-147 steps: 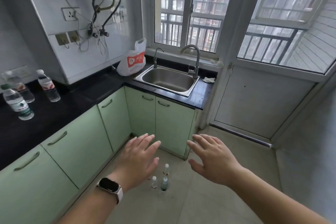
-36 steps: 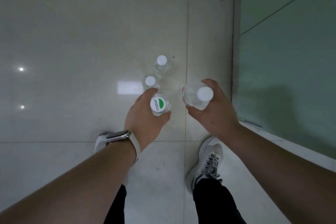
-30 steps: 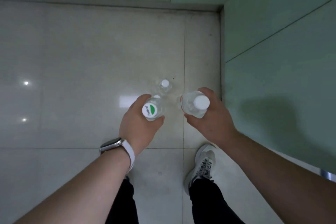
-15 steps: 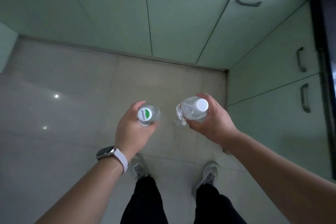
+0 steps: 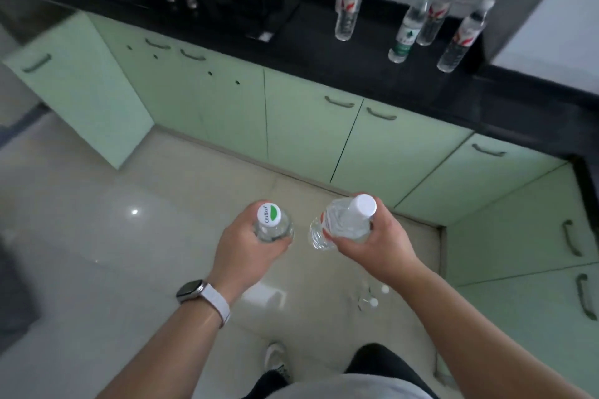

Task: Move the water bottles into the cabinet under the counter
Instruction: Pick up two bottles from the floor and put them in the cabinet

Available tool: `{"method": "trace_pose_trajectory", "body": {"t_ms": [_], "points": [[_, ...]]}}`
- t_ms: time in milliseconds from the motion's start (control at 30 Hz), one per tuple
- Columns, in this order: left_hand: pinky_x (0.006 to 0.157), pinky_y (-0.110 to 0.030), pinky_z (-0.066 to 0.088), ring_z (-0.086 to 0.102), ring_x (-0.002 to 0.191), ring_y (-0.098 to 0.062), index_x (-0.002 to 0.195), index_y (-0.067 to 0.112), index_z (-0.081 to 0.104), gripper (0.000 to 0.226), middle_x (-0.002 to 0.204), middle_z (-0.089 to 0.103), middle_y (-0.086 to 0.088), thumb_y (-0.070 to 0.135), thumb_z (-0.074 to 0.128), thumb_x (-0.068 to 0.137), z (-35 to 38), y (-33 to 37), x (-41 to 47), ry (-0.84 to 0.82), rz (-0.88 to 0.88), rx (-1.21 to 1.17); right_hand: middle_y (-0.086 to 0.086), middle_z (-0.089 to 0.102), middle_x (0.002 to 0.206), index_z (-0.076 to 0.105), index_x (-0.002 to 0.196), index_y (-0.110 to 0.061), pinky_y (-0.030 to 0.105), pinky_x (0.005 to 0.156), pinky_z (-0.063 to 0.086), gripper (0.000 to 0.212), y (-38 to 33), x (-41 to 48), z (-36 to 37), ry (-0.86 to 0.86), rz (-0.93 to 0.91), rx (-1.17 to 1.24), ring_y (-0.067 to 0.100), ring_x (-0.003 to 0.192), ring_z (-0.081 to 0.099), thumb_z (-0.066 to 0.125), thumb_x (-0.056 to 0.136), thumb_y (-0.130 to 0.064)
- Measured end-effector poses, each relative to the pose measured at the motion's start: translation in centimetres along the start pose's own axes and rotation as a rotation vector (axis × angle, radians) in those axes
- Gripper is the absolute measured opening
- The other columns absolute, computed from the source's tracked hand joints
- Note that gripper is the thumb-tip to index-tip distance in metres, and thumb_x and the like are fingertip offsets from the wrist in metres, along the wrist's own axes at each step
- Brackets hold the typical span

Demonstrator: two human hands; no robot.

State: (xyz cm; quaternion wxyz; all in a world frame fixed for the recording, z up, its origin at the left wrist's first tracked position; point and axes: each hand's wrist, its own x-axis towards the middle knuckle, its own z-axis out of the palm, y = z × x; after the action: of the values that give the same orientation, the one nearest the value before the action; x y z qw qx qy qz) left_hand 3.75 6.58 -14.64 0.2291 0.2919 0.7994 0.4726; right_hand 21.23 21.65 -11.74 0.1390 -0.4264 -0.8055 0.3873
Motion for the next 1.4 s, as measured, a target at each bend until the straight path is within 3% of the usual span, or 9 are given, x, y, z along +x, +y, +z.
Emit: {"method": "trace_pose_trajectory", "body": {"t_ms": [233,333,500,633,833,967,1100,1300,1400], "points": [[0.071,-0.010,0.047,0.063,0.083,0.011,0.096,0.054,0.055,0.057,0.089,0.064,0.041,0.021,0.092,0.067,-6.7,0.5,2.2,0.183,-0.053,-0.108,-0.015,0.064,0.101,0.052,0.109,-0.040,0.034,0.084,0.052,0.053,-7.0,5.1,2.9,-0.105,-0.147,0.084,0.008,0.093,0.062,0.085,0.067,-0.043],[0.074,-0.013,0.049,0.064,0.085,0.011,0.099,0.051,0.058,0.057,0.092,0.065,0.039,0.019,0.092,0.067,-8.5,0.3,4.1,0.271,-0.090,-0.118,-0.017,0.065,0.097,0.051,0.108,-0.042,0.035,0.080,0.054,0.054,-9.1,8.2,4.4,-0.167,-0.190,0.140,0.005,0.090,0.063,0.085,0.067,-0.040],[0.074,-0.010,0.051,0.066,0.087,0.007,0.108,0.042,0.063,0.055,0.096,0.070,0.028,0.018,0.091,0.068,-10.9,0.1,9.2,0.420,-0.158,-0.129,-0.029,0.063,0.101,0.050,0.121,-0.038,0.031,0.084,0.054,0.066,-12.6,15.1,7.6,-0.265,-0.256,0.279,0.000,0.093,0.063,0.087,0.068,-0.028],[0.071,-0.005,0.048,0.065,0.088,0.008,0.113,0.034,0.064,0.054,0.103,0.070,0.019,0.019,0.090,0.068,-13.1,0.9,13.9,0.505,-0.213,-0.106,-0.029,0.062,0.102,0.049,0.114,-0.047,0.028,0.085,0.053,0.065,-15.7,21.5,10.1,-0.338,-0.320,0.342,-0.001,0.094,0.063,0.088,0.067,-0.025],[0.084,-0.028,0.056,0.070,0.093,-0.005,0.111,0.040,0.064,0.058,0.103,0.073,0.016,0.020,0.092,0.065,-16.9,1.3,19.2,0.653,-0.273,-0.130,-0.030,0.062,0.105,0.049,0.109,-0.053,0.019,0.084,0.050,0.062,-21.8,29.3,12.5,-0.480,-0.447,0.382,-0.004,0.099,0.060,0.086,0.070,-0.023],[0.084,-0.030,0.057,0.070,0.091,-0.004,0.113,0.033,0.066,0.054,0.102,0.073,0.016,0.016,0.091,0.068,-19.8,1.1,20.5,0.753,-0.302,-0.099,-0.033,0.061,0.108,0.047,0.111,-0.059,0.024,0.089,0.051,0.066,-25.7,32.1,15.0,-0.566,-0.508,0.371,-0.006,0.100,0.059,0.086,0.070,-0.025],[0.082,-0.030,0.057,0.071,0.089,-0.005,0.114,0.030,0.067,0.051,0.102,0.074,0.014,0.017,0.089,0.069,-23.6,-0.6,21.3,0.838,-0.343,-0.092,-0.039,0.057,0.099,0.043,0.092,-0.074,0.009,0.076,0.046,0.069,-29.8,33.8,18.3,-0.631,-0.591,0.335,-0.011,0.092,0.058,0.085,0.072,-0.023],[0.077,-0.024,0.054,0.067,0.084,0.005,0.112,0.029,0.062,0.052,0.101,0.071,0.014,0.017,0.089,0.069,-30.5,-5.1,22.6,0.914,-0.345,-0.096,-0.022,0.061,0.104,0.045,0.096,-0.068,0.021,0.082,0.049,0.064,-35.2,34.5,25.6,-0.677,-0.594,0.281,-0.005,0.095,0.059,0.085,0.070,-0.026],[0.078,-0.026,0.054,0.067,0.084,0.004,0.111,0.030,0.062,0.051,0.101,0.072,0.012,0.018,0.089,0.069,-35.1,-8.2,23.9,0.883,-0.346,-0.114,-0.020,0.063,0.106,0.046,0.102,-0.059,0.017,0.078,0.048,0.061,-38.4,34.8,29.8,-0.681,-0.574,0.258,-0.008,0.093,0.059,0.085,0.070,-0.025]]}}
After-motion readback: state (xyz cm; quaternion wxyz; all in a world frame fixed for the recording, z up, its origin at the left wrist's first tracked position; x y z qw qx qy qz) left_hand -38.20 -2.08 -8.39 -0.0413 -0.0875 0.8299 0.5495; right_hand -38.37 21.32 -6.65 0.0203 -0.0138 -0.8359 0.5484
